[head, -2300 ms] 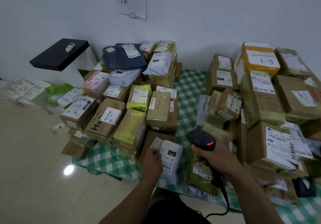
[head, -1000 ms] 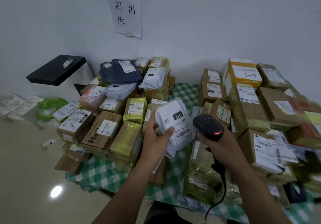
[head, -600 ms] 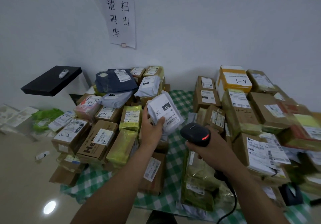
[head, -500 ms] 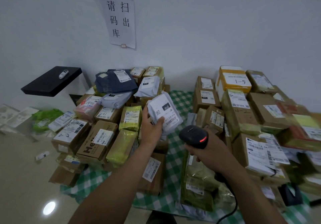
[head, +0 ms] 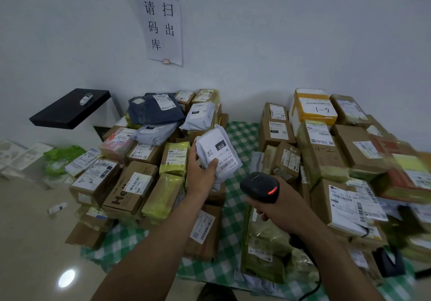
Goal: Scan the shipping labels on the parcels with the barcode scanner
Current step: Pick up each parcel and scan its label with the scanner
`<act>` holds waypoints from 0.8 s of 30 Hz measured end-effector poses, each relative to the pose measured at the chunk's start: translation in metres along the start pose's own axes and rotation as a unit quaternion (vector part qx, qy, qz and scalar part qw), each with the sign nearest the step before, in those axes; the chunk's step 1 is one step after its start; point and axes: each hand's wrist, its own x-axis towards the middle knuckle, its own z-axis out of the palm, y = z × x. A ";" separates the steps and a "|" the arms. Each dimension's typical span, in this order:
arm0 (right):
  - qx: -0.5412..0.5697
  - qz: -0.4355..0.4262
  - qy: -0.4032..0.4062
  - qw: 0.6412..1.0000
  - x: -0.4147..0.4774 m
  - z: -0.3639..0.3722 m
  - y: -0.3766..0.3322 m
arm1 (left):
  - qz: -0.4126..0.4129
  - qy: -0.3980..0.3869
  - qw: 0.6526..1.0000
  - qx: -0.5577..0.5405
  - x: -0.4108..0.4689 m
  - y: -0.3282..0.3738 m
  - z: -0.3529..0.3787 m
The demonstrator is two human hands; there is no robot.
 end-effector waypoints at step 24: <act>0.045 0.124 0.036 0.991 0.230 -0.101 -0.081 | -0.051 -0.097 0.993 0.052 0.254 0.006 0.148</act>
